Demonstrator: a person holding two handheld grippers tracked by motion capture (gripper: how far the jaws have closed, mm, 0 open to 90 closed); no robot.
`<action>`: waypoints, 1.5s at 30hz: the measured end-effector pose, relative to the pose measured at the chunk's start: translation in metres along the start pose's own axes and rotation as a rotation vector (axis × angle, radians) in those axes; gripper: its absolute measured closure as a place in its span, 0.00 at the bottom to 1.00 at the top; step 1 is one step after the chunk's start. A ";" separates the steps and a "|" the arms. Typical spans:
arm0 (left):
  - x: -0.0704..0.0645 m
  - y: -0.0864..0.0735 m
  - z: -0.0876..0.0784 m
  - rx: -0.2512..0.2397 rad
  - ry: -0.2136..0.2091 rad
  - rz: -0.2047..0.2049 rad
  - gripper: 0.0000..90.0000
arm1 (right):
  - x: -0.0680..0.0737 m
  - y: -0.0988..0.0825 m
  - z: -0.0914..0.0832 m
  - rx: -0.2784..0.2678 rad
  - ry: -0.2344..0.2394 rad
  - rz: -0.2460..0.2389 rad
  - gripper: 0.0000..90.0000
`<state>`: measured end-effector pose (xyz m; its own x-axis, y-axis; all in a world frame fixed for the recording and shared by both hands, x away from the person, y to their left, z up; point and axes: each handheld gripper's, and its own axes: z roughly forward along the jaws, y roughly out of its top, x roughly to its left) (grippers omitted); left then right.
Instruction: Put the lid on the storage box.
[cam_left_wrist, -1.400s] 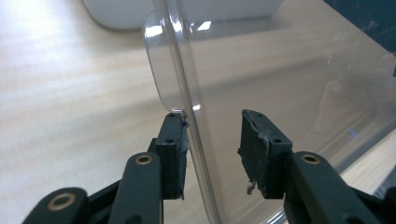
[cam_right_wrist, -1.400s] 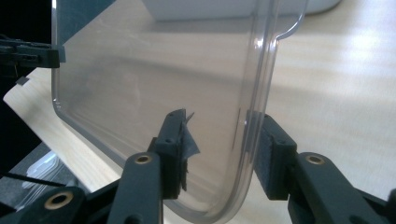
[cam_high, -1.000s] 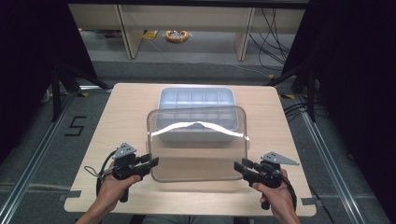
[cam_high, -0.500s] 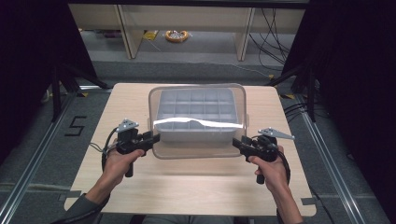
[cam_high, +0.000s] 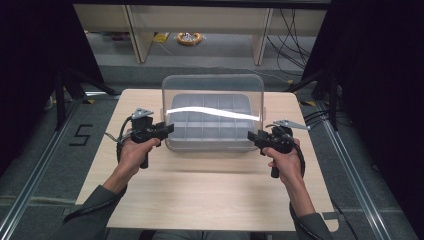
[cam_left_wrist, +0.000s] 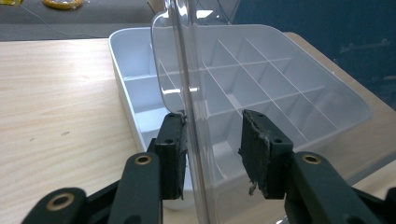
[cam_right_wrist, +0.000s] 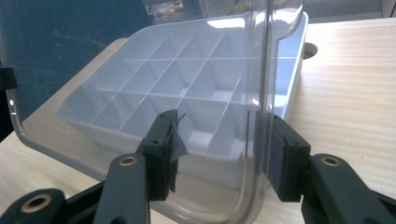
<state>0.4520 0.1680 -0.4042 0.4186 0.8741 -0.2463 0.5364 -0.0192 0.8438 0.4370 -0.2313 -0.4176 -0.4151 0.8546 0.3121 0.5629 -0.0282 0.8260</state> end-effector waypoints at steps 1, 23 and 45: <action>0.001 0.002 0.001 0.003 0.005 -0.001 0.67 | 0.000 0.002 0.002 0.002 -0.006 0.007 0.57; 0.019 0.024 0.033 0.013 0.045 -0.072 0.65 | -0.006 0.017 0.033 0.012 -0.031 0.054 0.56; 0.033 0.013 0.053 0.075 0.037 -0.151 0.61 | -0.013 0.015 0.050 0.033 -0.031 0.142 0.53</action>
<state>0.5114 0.1707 -0.4263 0.3030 0.8869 -0.3487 0.6445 0.0788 0.7605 0.4867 -0.2174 -0.4328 -0.3079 0.8586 0.4099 0.6376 -0.1335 0.7587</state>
